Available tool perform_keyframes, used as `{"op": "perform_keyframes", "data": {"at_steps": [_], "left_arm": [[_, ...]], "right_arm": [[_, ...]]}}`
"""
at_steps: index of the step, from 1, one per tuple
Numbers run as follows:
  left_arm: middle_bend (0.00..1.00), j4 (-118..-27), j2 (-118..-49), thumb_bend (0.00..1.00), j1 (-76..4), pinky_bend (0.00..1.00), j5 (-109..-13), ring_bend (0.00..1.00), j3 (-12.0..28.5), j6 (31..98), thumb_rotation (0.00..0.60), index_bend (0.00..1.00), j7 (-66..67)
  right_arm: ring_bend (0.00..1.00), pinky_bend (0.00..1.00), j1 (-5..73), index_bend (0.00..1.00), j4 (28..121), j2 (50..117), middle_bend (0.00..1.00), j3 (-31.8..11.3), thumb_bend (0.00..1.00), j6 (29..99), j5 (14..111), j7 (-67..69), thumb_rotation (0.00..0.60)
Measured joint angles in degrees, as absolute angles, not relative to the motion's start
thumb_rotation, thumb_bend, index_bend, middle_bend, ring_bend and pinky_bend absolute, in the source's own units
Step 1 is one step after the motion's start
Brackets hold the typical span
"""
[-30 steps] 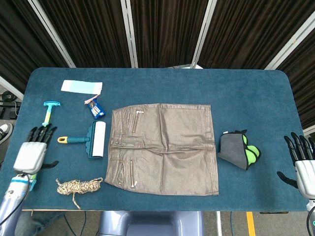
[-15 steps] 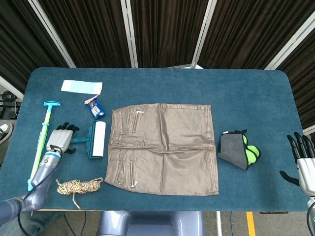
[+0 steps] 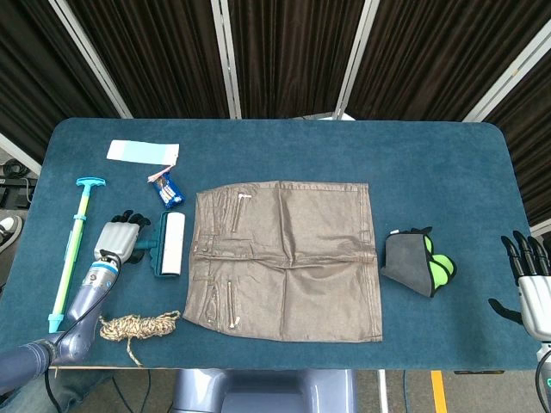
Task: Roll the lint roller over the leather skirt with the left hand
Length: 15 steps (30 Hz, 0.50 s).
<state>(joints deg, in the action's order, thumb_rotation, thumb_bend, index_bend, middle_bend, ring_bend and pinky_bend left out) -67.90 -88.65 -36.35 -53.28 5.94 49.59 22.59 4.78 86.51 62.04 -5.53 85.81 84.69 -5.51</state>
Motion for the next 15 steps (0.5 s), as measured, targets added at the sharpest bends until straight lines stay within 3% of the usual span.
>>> {"op": "perform_keyframes", "data": {"at_steps": [8,15], "left_arm": [[0.23,-63.8,-91.4,0.54,-36.3,0.21,-52.3,0.14,6.4,49.6,0.6,0.31,22.3],[0.44,-62.7,-92.3,0.79,-35.8,0.31,-55.1,0.27,6.6,50.0,0.6,0.53,19.3]], "right_arm": [[0.0,0.0,5.0,0.0,86.3,62.2,0.0,-5.5,0.0,85.1,84.4,-5.5,0.6],[0.0,0.0,5.3,0.0,86.6,62.3,0.0,-5.3,0.0,84.2,84.1,-5.4,0.6]]}}
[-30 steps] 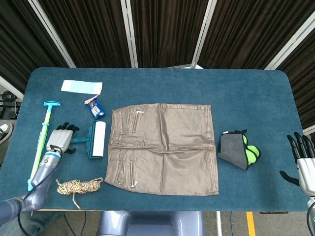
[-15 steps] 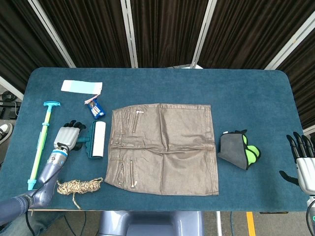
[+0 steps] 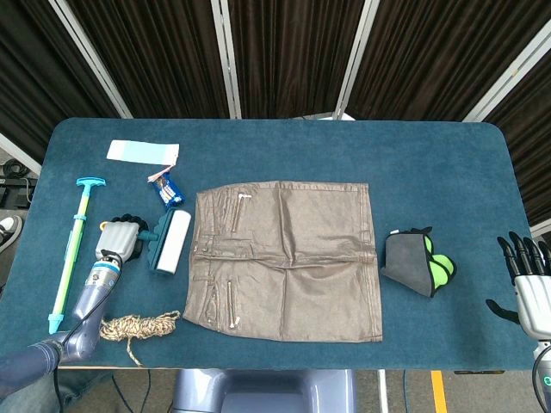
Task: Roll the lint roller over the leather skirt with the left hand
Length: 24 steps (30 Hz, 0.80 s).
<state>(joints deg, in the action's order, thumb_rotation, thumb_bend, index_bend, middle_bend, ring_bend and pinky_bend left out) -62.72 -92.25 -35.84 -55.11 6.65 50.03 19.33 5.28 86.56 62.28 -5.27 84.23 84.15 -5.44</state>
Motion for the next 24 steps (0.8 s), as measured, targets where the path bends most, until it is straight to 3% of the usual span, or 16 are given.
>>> {"op": "perform_keyframes", "data": {"at_steps": [5,8,12,18,24], "left_arm": [[0.59,-63.6,-91.7,0.83,-35.6,0.39,-56.8,0.4,6.8,51.0,0.6,0.71,18.6],[0.69,-64.3,-91.0,0.94,-35.6,0.46,-58.0,0.48,6.9,51.9,0.6,0.83,18.3],[0.82,-65.4,-89.7,1.0,-35.6,0.61,-60.4,0.62,6.8,52.1,0.6,0.97,17.0],[0.96,-67.3,-86.8,1.0,-36.5,0.8,-65.2,0.77,5.9,51.1,0.6,1.0,15.1],[0.97,-70.5,-83.7,1.0,-37.9,0.82,-67.7,0.79,5.4,50.5,0.6,1.0,16.4]], "right_arm": [[0.0,0.0,5.3,0.0,86.6,62.3,0.0,-5.3,0.0,84.3,84.1,-5.5,0.6],[0.0,0.0,5.3,0.0,86.7,62.4,0.0,-5.3,0.0,84.3,84.0,-5.6,0.6],[0.0,0.0,5.3,0.0,86.9,62.3,0.0,-5.2,0.0,84.3,84.3,-5.4,0.6],[0.0,0.0,5.2,0.0,87.1,62.1,0.0,-5.0,0.0,84.5,84.5,-5.2,0.6],[0.0,0.0,5.3,0.0,87.2,62.0,0.0,-4.9,0.0,84.5,84.7,-5.2,0.6]]}}
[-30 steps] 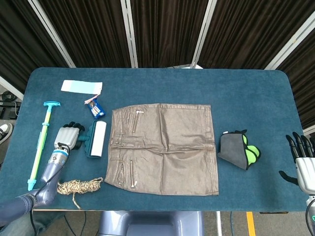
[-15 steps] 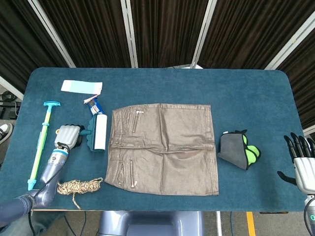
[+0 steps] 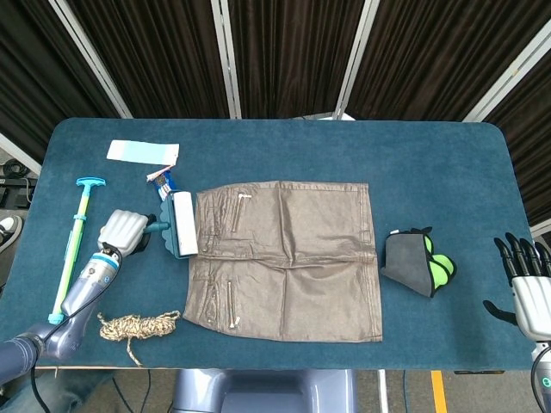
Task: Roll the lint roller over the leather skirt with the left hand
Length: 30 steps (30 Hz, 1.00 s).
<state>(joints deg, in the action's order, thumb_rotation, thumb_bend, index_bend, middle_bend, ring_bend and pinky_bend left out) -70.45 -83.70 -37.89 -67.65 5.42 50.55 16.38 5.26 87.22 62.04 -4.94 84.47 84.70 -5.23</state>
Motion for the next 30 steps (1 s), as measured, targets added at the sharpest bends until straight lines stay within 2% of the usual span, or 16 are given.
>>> {"op": "perform_keyframes", "data": {"at_steps": [7,15,22,30], "left_arm": [[0.99,-74.0,-82.1,1.0,-39.5,0.88,-69.4,0.81,5.3,49.5,0.6,1.0,17.9],[0.99,-81.2,-80.4,1.0,-41.3,0.89,-68.5,0.82,6.4,45.8,0.6,1.0,14.7],[0.99,-87.5,-79.7,1.0,-45.8,0.89,-62.9,0.82,8.1,40.6,0.6,1.0,17.0],[0.99,-89.8,-82.7,1.0,-52.8,0.89,-54.4,0.82,7.6,39.4,0.6,1.0,28.9]], "right_arm": [[0.0,0.0,5.3,0.0,87.2,62.0,0.0,-5.0,0.0,84.3,84.4,-5.2,0.6],[0.0,0.0,5.5,0.0,86.8,62.0,0.0,-5.4,0.0,83.5,83.2,-4.9,0.6],[0.0,0.0,5.6,0.0,86.5,62.0,0.0,-5.8,0.0,82.9,82.1,-4.4,0.6],[0.0,0.0,5.7,0.0,86.1,61.8,0.0,-6.2,0.0,82.3,81.0,-3.6,0.6]]}}
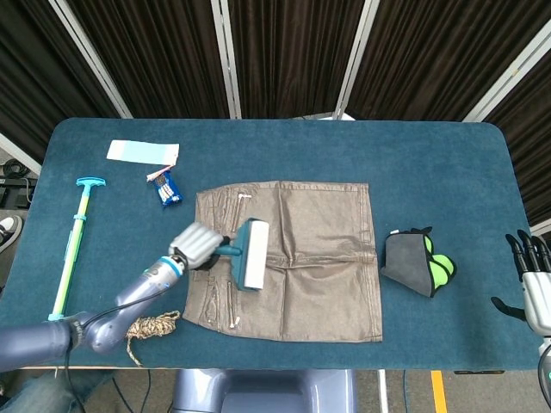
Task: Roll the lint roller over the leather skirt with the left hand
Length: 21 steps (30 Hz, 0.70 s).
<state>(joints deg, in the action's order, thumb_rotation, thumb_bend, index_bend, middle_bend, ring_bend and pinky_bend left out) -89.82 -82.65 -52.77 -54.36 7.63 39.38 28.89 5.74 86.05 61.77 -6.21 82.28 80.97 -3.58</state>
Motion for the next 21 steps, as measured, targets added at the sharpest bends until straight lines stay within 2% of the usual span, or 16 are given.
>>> {"op": "perform_keyframes", "data": {"at_steps": [10,21], "left_arm": [[0.99,-89.5,-89.6,1.0,-63.0,0.89,-37.7,0.82,4.4,41.2,0.6,1.0,43.9],[0.99,-92.5,-89.0,1.0,-70.9,0.89,-22.2,0.82,-0.9,45.7,0.6,1.0,53.0]], "right_arm": [[0.0,0.0,5.7,0.0,85.1,61.5,0.0,-6.6,0.0,81.7,79.8,-2.2,0.6],[0.0,0.0,5.5,0.0,84.6,61.6,0.0,-6.6,0.0,81.6,79.4,-2.1,0.6]]}}
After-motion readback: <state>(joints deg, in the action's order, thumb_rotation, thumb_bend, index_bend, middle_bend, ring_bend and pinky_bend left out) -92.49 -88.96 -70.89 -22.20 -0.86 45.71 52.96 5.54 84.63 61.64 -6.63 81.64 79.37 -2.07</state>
